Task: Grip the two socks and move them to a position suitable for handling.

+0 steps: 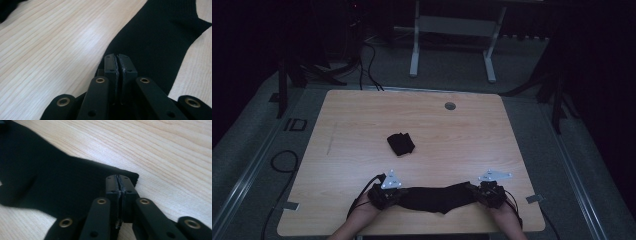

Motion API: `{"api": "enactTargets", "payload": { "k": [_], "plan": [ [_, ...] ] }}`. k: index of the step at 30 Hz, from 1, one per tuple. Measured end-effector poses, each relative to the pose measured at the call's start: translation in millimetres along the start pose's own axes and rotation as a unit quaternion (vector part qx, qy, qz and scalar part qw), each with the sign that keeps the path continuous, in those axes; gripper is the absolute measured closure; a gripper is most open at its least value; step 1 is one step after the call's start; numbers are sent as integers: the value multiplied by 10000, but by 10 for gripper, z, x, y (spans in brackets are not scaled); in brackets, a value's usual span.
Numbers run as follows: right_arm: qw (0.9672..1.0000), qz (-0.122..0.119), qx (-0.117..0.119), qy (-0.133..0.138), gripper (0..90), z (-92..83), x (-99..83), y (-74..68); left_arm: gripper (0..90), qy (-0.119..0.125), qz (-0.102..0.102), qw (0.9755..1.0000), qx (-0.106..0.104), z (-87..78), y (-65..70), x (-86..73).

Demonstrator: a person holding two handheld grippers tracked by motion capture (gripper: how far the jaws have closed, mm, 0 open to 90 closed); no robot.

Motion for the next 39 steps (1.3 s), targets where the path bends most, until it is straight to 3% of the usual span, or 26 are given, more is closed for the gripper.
{"api": "enactTargets", "payload": {
  "k": [5, 8, 12, 15, 17, 22, 25, 26, 29, 33, 36, 37, 39],
  "plan": [
    [9998, -197, -69, 20, 817, -20, -39, -23, 859, 21, -53, 10000, 31, -41, -14, -46],
    [9998, -158, -4, 80, 817, -29, -64, -40, 858, -1, 33, 10000, 73, -67, -3, -73],
    [9998, -137, 54, 100, 814, -37, -87, -87, 856, 70, -50, 9997, 208, -75, -88, -76],
    [9997, -230, 72, 92, 792, -41, -106, -155, 853, 109, -136, 9997, 161, -76, -133, -76],
    [9994, -347, 9, 77, 782, -42, -111, -179, 851, 87, -88, 9997, 190, -79, -127, -78],
    [9994, -338, 52, 54, 780, -29, -93, -177, 841, 74, -144, 9997, 160, -90, -104, -87],
    [9993, -370, 49, 7, 748, -33, -84, -183, 781, 71, -172, 9998, 95, -95, -94, -88],
    [9981, -608, 0, -19, 705, -80, -22, -240, 655, 266, -192, 9995, 16, -178, -43, -45],
    [9977, -572, 283, 224, 672, -150, 142, -307, 519, 535, -225, 9983, 95, -326, -40, 18],
    [9968, -605, 345, 398, 664, -176, 395, -293, 469, 862, -344, 9955, 208, -510, -99, 22],
    [9958, -650, 446, 474, 648, -168, 536, -295, 468, 889, -343, 9951, 253, -555, -151, -30],
    [9953, -676, 493, 482, 640, -150, 606, -296, 468, 891, -374, 9945, 405, -572, -215, -88],
    [9945, -713, 605, 472, 613, -72, 808, -307, 464, 884, -475, 9938, 481, -591, -285, -152]
  ]
}}
Point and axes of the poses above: each handheld gripper's, and its own axes: z roughly forward along the jaws, x roughly out of its top, y roughly to its right, the point moved 8 cm from there along z, roughly forward along the jaws, and after that the axes turned 1 degree about -y, right-handed, at the moved point
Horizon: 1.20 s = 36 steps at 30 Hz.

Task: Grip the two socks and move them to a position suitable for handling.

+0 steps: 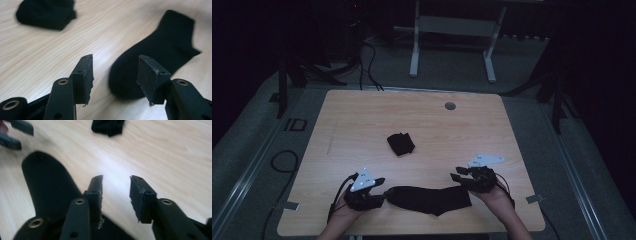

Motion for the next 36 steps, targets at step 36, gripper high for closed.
{"api": "enactTargets", "payload": {
  "k": [36],
  "plan": [
    [9955, 161, -231, -904, 491, 2094, 1072, 71, 374, 160, -442, 9989, 61, -15, -165, -142]
  ]
}}
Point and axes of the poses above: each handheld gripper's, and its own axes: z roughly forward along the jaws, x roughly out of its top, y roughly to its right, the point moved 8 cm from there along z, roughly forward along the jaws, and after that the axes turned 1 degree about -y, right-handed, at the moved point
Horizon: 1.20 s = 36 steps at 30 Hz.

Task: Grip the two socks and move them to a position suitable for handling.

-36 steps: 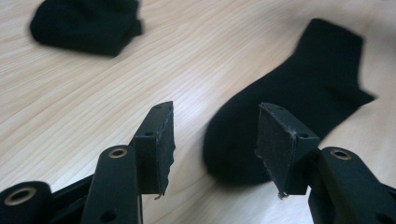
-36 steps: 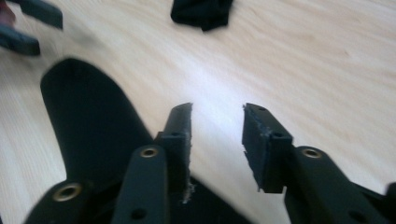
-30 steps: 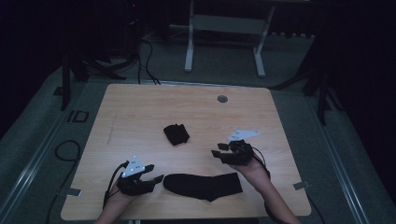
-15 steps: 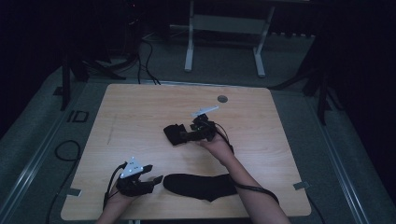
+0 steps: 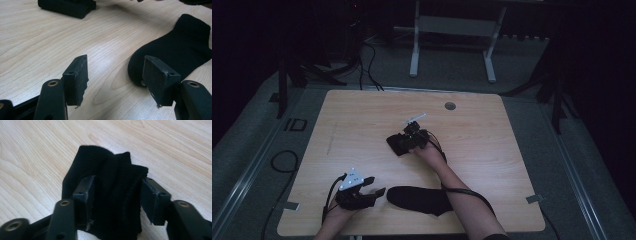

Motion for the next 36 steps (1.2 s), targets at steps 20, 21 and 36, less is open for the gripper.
{"api": "enactTargets", "payload": {
  "k": [20, 21, 36],
  "plan": [
    [9978, 156, 129, 628, 807, -653, 41, 56, 374, 18, -66, 10000, 5, 2, -4, 5],
    [9972, 245, 176, 688, 807, -730, 34, 69, 374, 22, -67, 10000, 1, 1, -1, 7],
    [9916, 752, -335, 996, 804, -1354, -763, 214, 373, -54, -144, 9999, 29, 33, 45, 15]
  ]
}}
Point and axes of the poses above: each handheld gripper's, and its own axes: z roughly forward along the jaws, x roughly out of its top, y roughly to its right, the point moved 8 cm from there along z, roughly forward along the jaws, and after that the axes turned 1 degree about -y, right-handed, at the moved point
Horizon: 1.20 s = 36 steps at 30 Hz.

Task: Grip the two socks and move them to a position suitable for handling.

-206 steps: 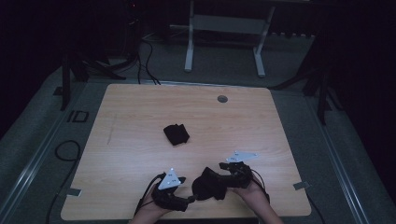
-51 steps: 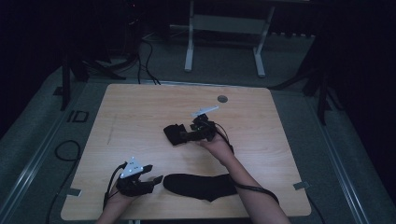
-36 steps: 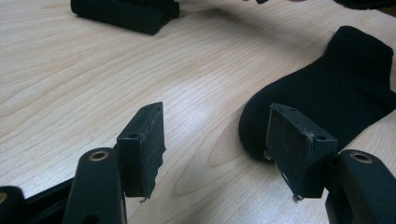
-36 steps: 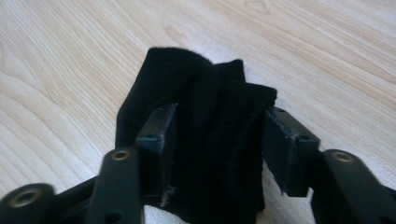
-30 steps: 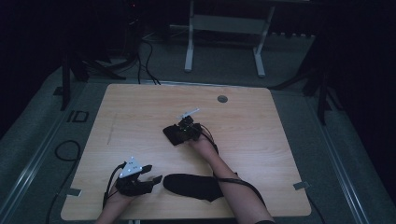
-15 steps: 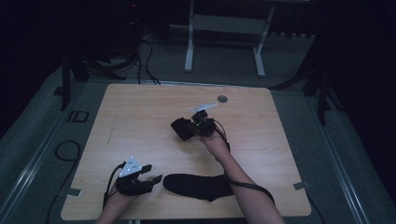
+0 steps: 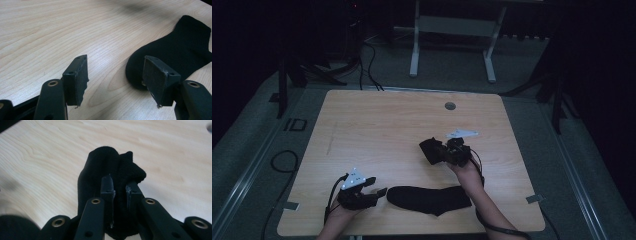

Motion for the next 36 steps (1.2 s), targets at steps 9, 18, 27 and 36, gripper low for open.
{"api": "enactTargets", "payload": {
  "k": [9, 18, 27, 36],
  "plan": [
    [9981, 319, -384, -363, 800, 80, -546, 174, 374, -28, 28, 9999, -123, 60, 120, 71],
    [9967, 699, -128, -400, 569, 88, -597, 202, 374, -72, 132, 9996, -231, 136, 216, 194],
    [9983, 578, -71, 1, 484, -390, -375, 333, 372, -94, 387, 9983, -428, 322, 376, 563],
    [9968, 564, 199, -526, 585, -192, -542, 344, 301, -524, 862, 9931, -596, 895, 730, 968]
  ]
}}
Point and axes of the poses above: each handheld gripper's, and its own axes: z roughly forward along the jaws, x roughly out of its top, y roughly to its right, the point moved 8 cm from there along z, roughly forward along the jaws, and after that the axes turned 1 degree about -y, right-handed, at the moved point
